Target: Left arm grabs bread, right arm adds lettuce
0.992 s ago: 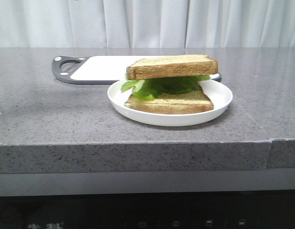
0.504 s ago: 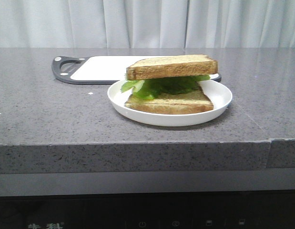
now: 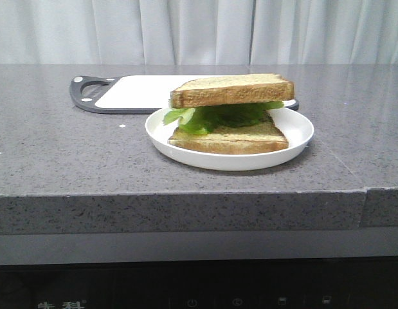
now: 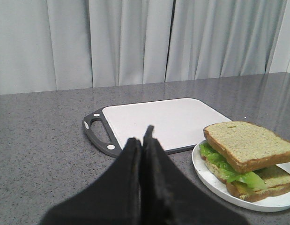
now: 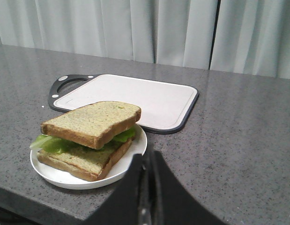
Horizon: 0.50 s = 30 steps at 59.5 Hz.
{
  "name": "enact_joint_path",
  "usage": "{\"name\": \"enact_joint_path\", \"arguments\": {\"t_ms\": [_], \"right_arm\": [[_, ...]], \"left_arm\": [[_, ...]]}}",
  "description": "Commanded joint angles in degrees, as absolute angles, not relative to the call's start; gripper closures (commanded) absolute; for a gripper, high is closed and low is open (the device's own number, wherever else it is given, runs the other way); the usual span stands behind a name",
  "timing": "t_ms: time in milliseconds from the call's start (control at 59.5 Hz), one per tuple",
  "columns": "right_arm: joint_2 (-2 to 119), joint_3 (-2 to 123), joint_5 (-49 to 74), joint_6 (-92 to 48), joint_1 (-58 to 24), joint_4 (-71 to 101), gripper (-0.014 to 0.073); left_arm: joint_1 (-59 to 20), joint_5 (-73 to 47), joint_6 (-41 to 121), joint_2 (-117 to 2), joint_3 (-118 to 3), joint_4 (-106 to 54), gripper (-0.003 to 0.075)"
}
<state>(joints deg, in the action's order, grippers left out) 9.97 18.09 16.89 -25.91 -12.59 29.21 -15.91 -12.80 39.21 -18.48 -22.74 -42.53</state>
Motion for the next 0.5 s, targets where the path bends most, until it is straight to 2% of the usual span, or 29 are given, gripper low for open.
{"name": "enact_joint_path", "arguments": {"t_ms": [0, 488], "right_arm": [[10.6, 19.7, 13.1, -26.3, -12.2, 30.3, 0.0664], [10.6, 19.7, 13.4, -26.3, -12.2, 30.3, 0.0664]], "left_arm": [[-16.4, -8.8, 39.0, -18.9, -24.0, -43.1, 0.0741], [-16.4, -7.6, 38.9, -19.0, -23.3, -40.7, 0.0741]]}}
